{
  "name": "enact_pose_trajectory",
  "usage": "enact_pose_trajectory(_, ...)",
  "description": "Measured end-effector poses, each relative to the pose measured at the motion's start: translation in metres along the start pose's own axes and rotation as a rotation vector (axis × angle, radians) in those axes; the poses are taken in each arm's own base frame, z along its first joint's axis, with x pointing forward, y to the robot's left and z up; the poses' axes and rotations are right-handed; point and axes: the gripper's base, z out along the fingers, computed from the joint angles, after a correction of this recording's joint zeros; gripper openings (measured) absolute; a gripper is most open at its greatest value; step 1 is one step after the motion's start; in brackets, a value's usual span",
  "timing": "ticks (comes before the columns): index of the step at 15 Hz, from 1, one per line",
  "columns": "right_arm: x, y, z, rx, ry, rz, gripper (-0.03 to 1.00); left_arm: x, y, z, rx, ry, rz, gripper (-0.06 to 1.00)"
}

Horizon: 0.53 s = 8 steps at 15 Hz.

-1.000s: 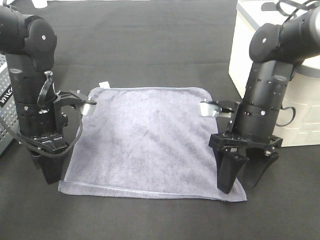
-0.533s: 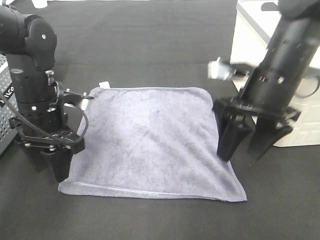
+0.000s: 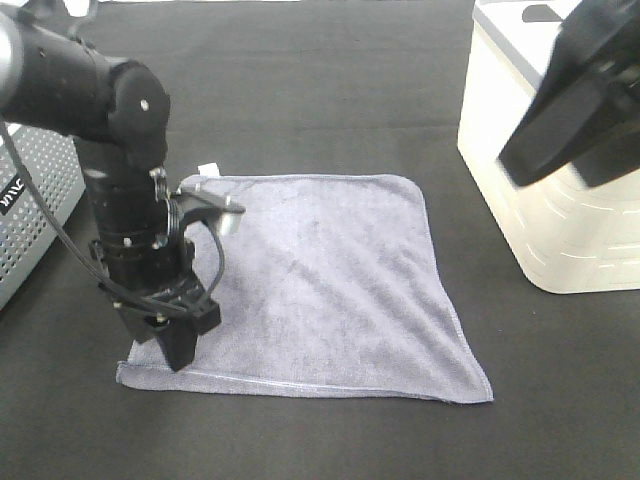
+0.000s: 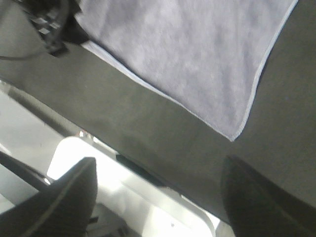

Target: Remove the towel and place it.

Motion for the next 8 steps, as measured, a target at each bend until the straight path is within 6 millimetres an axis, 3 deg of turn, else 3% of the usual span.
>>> enact_pose_trajectory(2, 0.018, 0.01, -0.027, 0.001, -0.102, -0.019, 0.68, 0.005, -0.003, 0.006, 0.041, 0.083, -0.012, 0.53)
enact_pose_trajectory(5, 0.029, 0.015, -0.042, 0.002, -0.157, -0.036, 0.68, 0.007, -0.003, 0.006, 0.048, 0.1, -0.013, 0.53)
enact_pose_trajectory(8, 0.03, 0.015, -0.041, 0.0, -0.156, -0.019, 0.68, 0.007, -0.004, 0.006, 0.05, 0.1, -0.014, 0.53)
